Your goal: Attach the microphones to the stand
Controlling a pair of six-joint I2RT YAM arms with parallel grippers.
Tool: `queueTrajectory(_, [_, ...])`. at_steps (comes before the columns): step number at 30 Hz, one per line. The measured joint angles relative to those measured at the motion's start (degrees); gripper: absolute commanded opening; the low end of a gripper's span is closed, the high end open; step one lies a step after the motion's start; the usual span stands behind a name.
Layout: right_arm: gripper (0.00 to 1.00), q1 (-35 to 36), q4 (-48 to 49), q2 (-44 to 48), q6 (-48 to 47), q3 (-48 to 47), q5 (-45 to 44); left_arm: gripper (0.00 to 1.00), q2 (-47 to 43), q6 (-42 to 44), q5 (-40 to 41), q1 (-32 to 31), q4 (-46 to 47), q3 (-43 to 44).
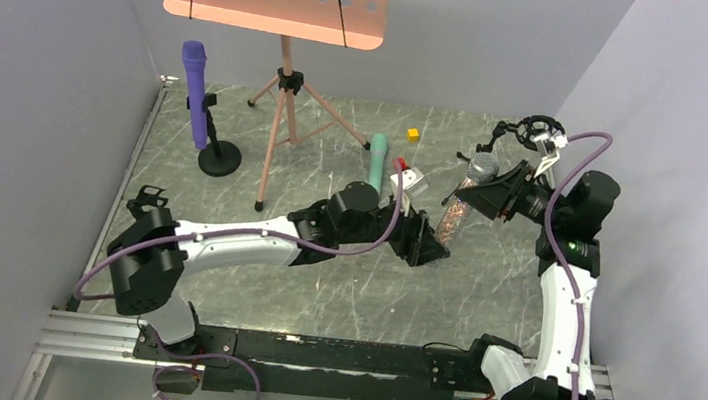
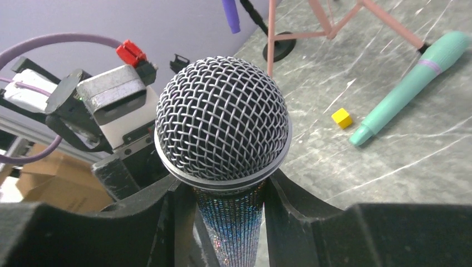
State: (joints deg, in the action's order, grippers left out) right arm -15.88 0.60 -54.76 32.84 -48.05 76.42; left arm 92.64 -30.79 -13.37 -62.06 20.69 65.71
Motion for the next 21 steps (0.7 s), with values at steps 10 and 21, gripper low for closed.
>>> queueTrajectory(10, [0.18,-0.7,-19.7,-8.6,-23.3,-24.5,-8.4,0.99,-22.1,10.8,4.0,1.6,-2.5,-14.7])
queueTrajectory(21, [0.18,-1.2,-24.4,-14.4,-34.9,-36.3,-23.8,0.99,-42.3,25.0,5.4,16.2,-30.6,-16.5])
